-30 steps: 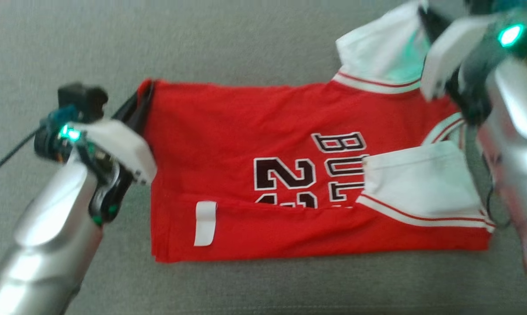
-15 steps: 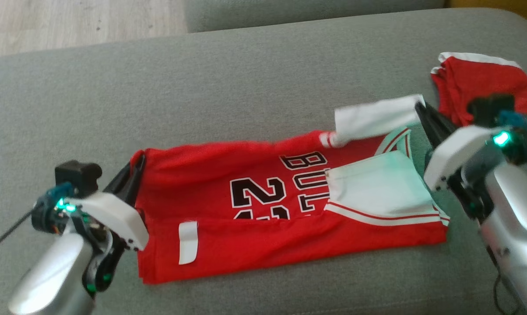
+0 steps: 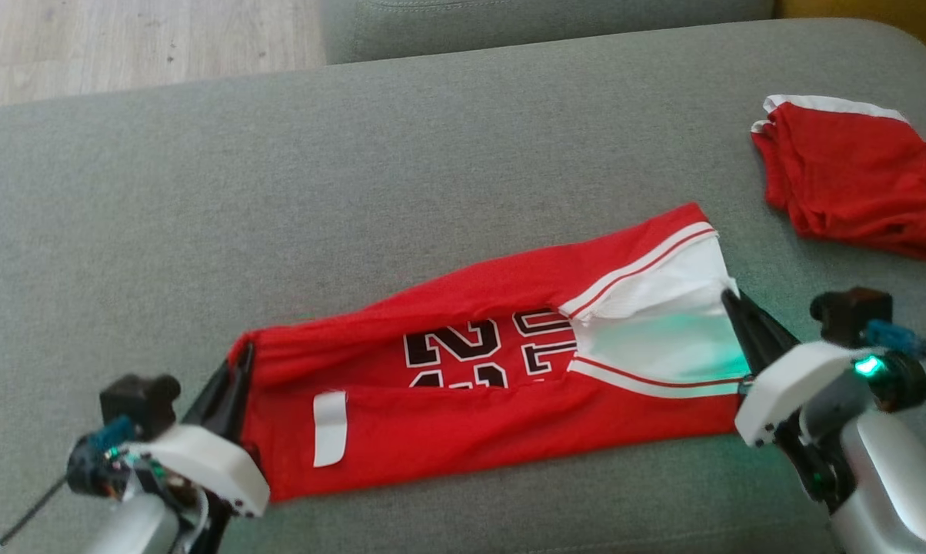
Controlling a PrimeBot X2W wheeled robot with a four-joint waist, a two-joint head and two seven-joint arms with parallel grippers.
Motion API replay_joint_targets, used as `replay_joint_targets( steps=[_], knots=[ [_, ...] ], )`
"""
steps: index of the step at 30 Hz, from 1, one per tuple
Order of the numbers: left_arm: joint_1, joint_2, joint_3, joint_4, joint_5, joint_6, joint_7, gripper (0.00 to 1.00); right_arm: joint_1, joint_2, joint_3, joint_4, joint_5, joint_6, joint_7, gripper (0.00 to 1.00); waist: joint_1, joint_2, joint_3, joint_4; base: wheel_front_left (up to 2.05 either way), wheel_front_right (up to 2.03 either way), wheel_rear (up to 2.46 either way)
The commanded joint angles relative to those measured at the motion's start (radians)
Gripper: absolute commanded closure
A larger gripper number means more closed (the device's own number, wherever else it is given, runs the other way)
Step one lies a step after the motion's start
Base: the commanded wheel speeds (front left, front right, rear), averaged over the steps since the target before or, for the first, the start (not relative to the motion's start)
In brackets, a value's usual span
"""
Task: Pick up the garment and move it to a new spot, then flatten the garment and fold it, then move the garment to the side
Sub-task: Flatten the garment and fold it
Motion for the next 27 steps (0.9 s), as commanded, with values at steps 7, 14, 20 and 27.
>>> replay_joint_targets(
  steps=[7, 14, 20, 27],
  knots=[
    [0.006, -0.012, 0.03, 0.028, 0.018, 0.031, -0.083, 0.0, 0.086, 0.035, -0.069, -0.095, -0.077, 0.007, -0.018, 0.0, 0.0001, 0.0, -0.005, 0.011, 0.0, 0.0, 0.0],
    [0.034, -0.037, 0.057, 0.068, 0.014, 0.061, -0.166, 0.0, 0.228, 0.061, -0.112, -0.204, -0.105, 0.007, 0.026, 0.0, 0.0001, 0.0, -0.02, 0.016, 0.0, 0.0, 0.0],
    [0.059, -0.056, 0.095, 0.013, 0.026, 0.091, -0.216, 0.0, 0.271, 0.085, -0.198, -0.303, -0.126, 0.007, 0.046, 0.0, 0.0001, 0.0, -0.044, 0.02, 0.0, 0.0, 0.0],
    [0.103, -0.075, 0.144, -0.114, 0.047, 0.146, -0.23, 0.0, 0.208, 0.086, -0.277, -0.296, -0.146, 0.007, 0.104, 0.0, 0.0001, 0.0, -0.056, 0.057, 0.0, 0.0, 0.0]
  ],
)
